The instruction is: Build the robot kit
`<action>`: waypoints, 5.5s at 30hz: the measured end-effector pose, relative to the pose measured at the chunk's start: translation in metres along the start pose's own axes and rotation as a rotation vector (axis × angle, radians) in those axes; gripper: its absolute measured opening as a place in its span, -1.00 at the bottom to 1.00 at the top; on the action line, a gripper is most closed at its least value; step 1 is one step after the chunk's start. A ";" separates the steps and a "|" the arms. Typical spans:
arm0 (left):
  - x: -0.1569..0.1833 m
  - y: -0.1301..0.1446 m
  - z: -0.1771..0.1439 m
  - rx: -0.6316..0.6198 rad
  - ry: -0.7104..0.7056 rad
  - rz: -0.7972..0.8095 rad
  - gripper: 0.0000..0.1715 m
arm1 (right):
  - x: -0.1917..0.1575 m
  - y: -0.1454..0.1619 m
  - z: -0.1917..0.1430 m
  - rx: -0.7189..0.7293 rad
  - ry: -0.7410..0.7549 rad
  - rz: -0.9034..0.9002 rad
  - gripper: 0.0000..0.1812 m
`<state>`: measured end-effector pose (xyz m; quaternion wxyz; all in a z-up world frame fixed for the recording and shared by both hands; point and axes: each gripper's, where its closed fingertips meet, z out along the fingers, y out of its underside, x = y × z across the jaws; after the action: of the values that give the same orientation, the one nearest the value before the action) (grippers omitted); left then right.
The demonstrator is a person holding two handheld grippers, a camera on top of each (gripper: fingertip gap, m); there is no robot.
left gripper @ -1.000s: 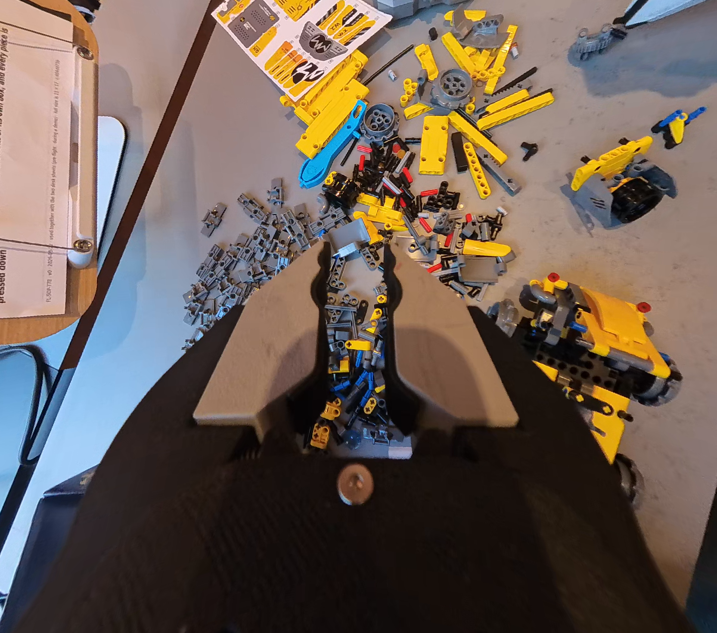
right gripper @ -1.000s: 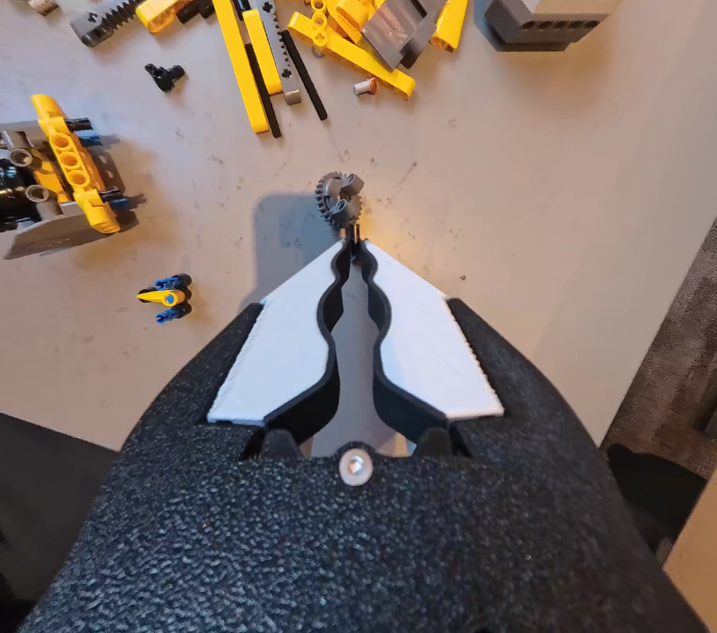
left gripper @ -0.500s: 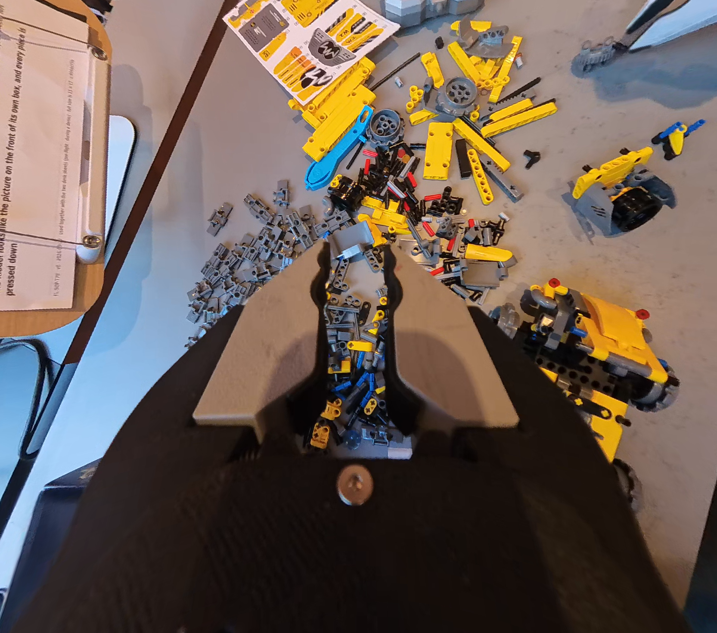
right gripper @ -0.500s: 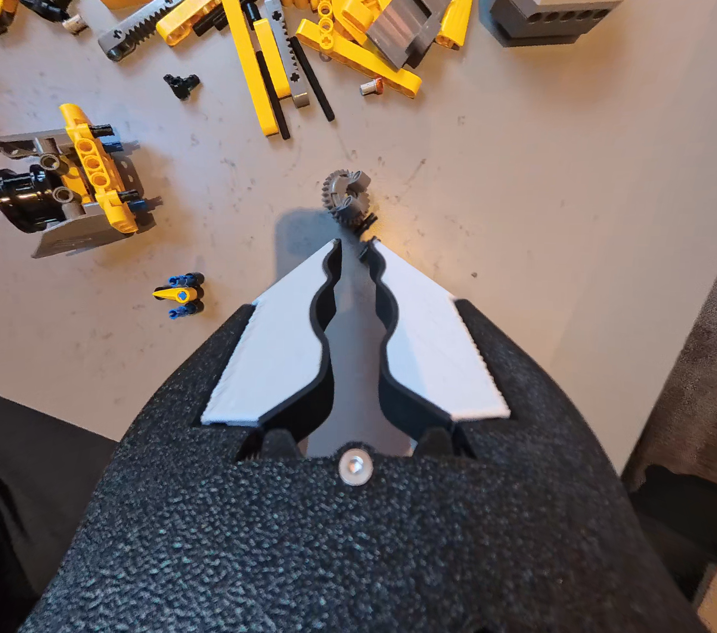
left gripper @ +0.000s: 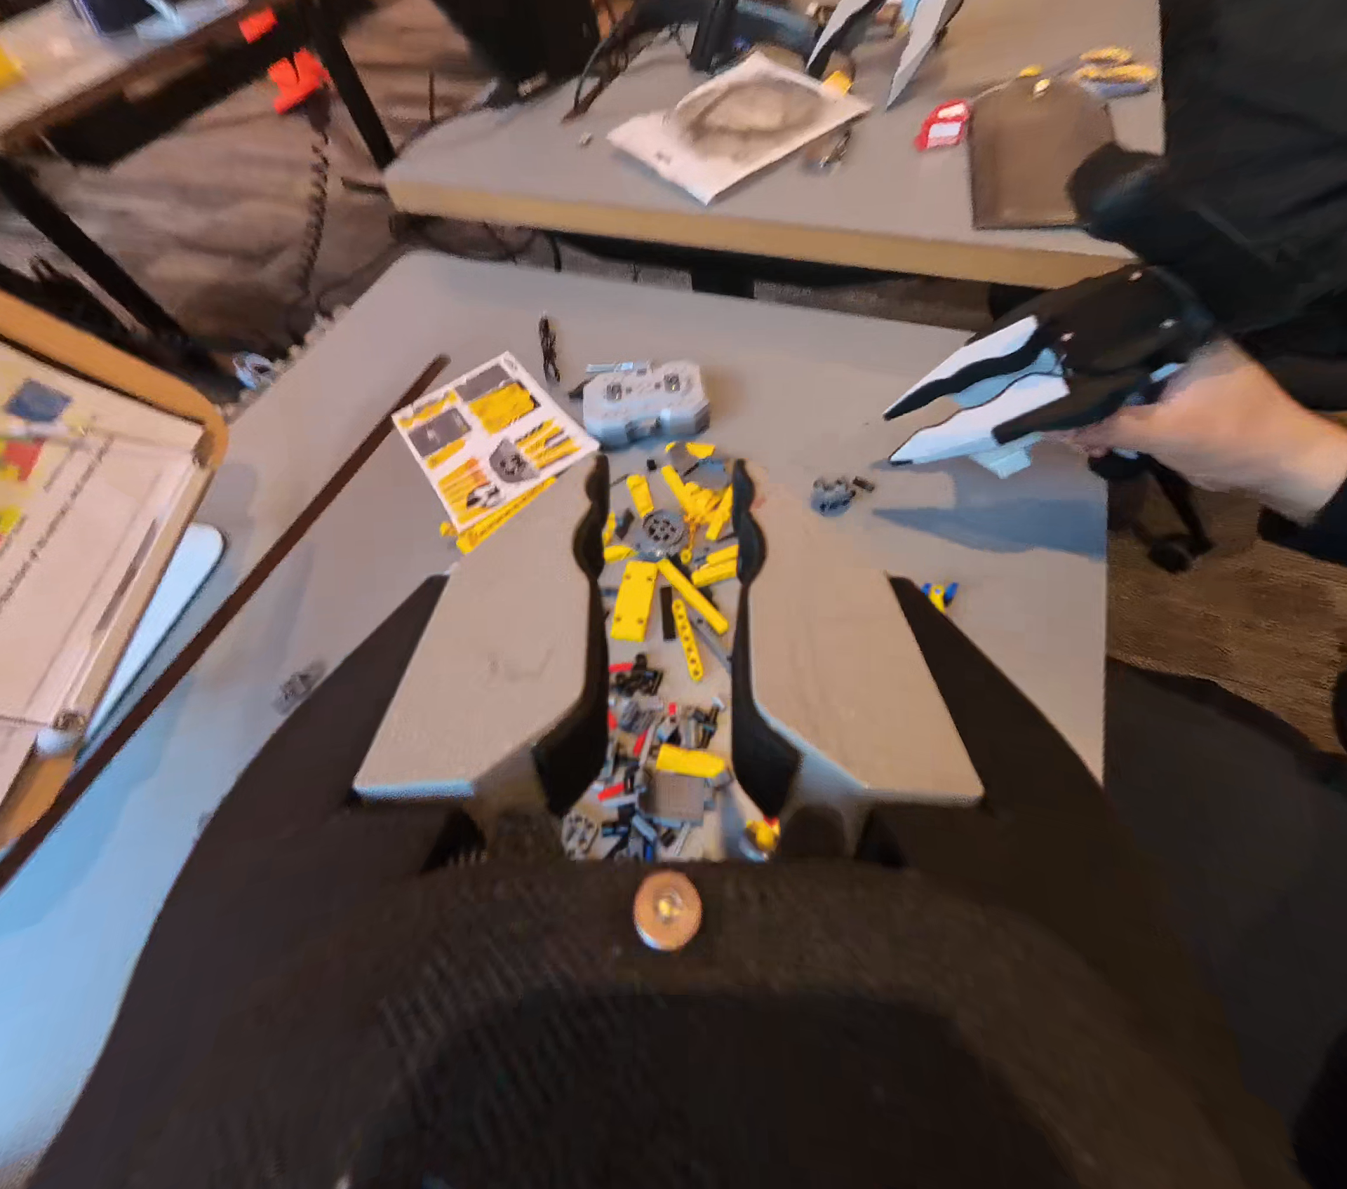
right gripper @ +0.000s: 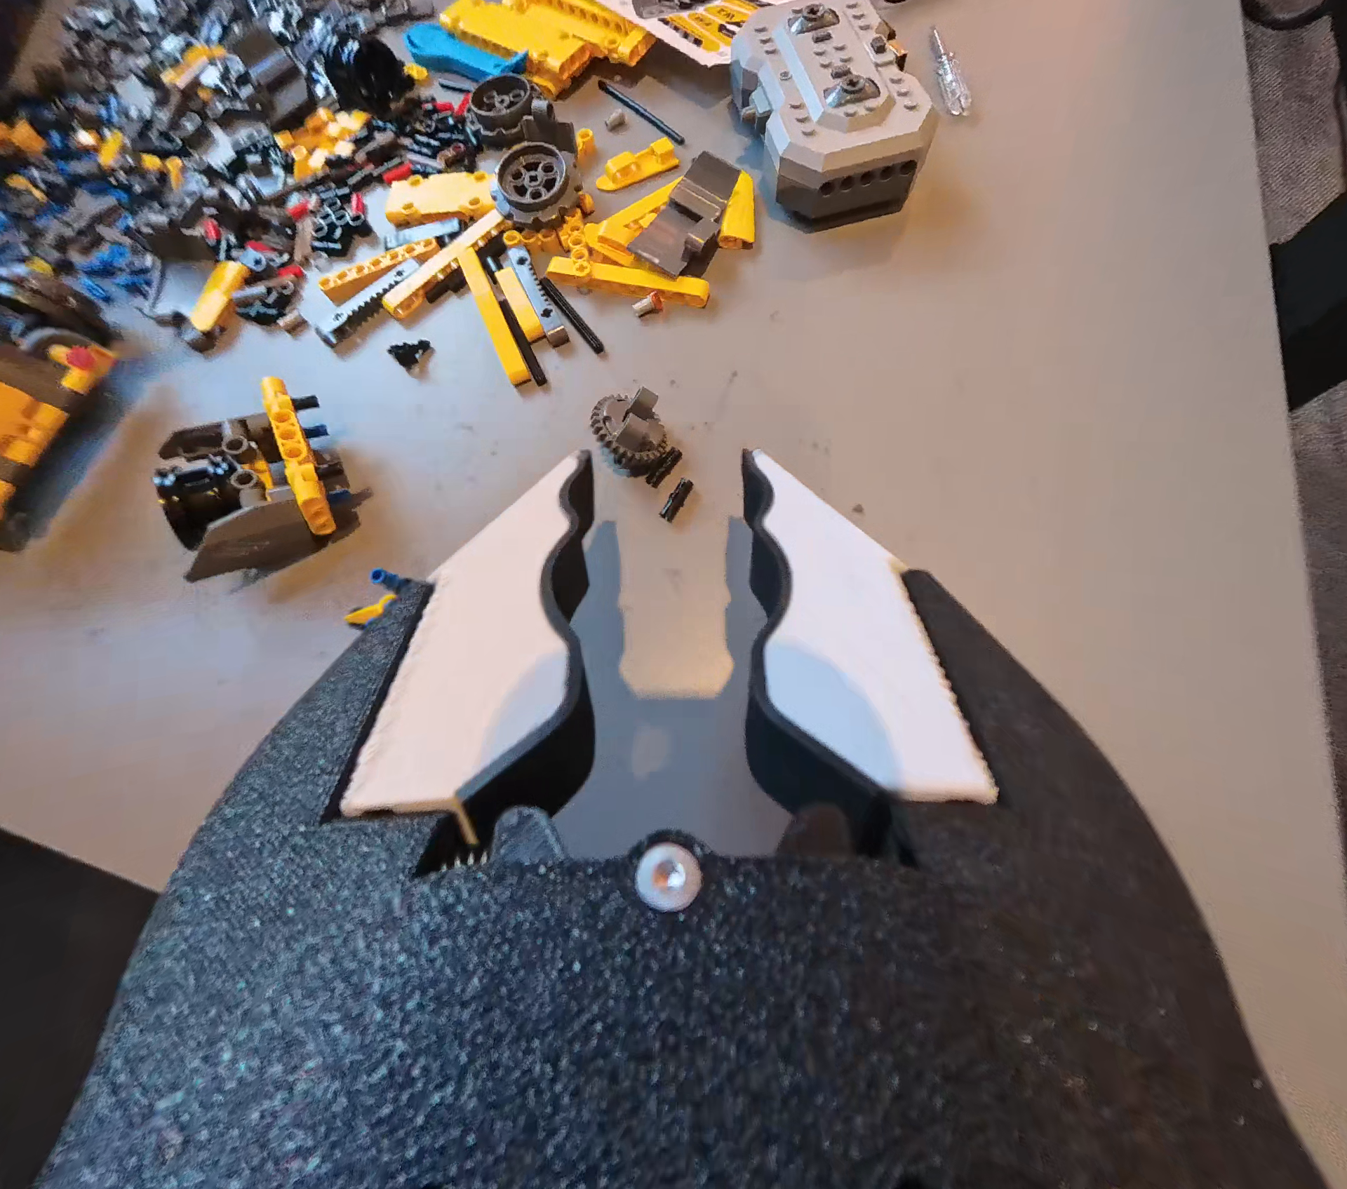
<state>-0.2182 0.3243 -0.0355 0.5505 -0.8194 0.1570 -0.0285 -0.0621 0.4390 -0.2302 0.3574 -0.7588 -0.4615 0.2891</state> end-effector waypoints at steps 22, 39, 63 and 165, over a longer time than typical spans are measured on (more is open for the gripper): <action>0.306 0.104 0.037 -0.028 0.698 -0.033 -0.68 | -0.002 0.000 -0.054 0.182 0.012 -0.047 -0.41; 0.305 0.126 0.037 0.103 1.006 0.069 -0.31 | -0.017 0.002 -0.002 0.119 -0.083 -0.108 -0.17; 0.285 0.127 0.065 0.076 0.802 0.066 -0.43 | -0.027 0.001 0.024 0.080 -0.127 -0.122 -0.35; 0.220 0.212 -0.053 0.126 0.086 -0.397 -0.48 | -0.021 0.000 0.021 0.088 -0.228 -0.174 -0.47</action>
<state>-0.0692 0.1408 -0.2356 0.5772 -0.7961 0.0136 -0.1814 -0.0867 0.4253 -0.2399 0.3592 -0.6616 -0.5502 0.3613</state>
